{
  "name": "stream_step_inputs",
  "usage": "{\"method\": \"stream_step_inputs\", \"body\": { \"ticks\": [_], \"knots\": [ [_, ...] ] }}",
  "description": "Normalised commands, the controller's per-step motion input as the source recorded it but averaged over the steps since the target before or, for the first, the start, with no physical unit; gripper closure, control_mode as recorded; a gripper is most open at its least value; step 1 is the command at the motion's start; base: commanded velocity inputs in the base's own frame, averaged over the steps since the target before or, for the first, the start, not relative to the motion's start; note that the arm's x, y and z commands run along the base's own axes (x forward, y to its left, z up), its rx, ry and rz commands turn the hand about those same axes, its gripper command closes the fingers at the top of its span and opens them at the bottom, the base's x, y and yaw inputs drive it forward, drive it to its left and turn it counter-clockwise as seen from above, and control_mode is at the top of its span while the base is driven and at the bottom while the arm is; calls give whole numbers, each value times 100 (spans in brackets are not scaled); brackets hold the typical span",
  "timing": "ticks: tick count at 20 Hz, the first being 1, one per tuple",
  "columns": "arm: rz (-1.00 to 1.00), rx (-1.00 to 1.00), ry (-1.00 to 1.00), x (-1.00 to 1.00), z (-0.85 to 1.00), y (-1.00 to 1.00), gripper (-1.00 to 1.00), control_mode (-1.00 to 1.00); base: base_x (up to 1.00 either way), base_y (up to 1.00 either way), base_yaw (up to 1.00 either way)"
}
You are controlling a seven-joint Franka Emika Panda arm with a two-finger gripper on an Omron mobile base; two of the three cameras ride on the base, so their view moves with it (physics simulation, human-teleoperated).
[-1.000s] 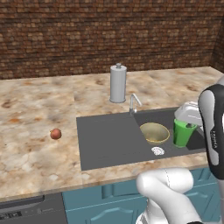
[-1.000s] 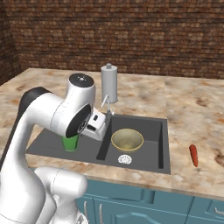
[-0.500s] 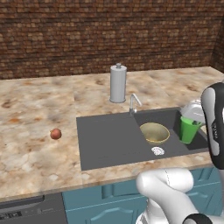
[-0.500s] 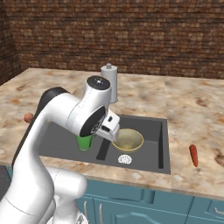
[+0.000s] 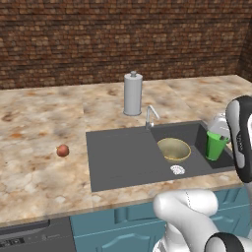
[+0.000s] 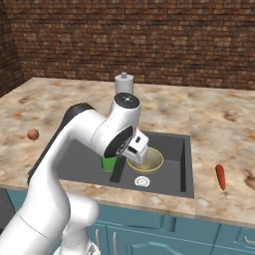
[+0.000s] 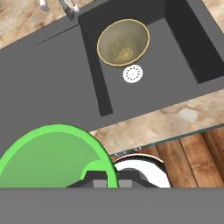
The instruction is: Remove the carrot and onion from the sink. Then move the bowl and cup from the counter to the sink for washing.
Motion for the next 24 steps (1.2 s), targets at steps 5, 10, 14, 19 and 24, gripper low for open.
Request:
{"method": "stream_step_inputs", "body": {
  "ticks": [5,10,14,19,24],
  "knots": [
    [-1,0,0,31,-25,-12,100,-100,0,0,0],
    [0,0,1,32,-27,-12,100,-100,0,0,0],
    [0,0,10,28,-28,-14,100,-100,0,0,0],
    [1,-1,7,28,-29,-15,100,-100,0,0,0],
    [2,0,0,27,-25,-17,100,-100,0,0,0]
  ]
}}
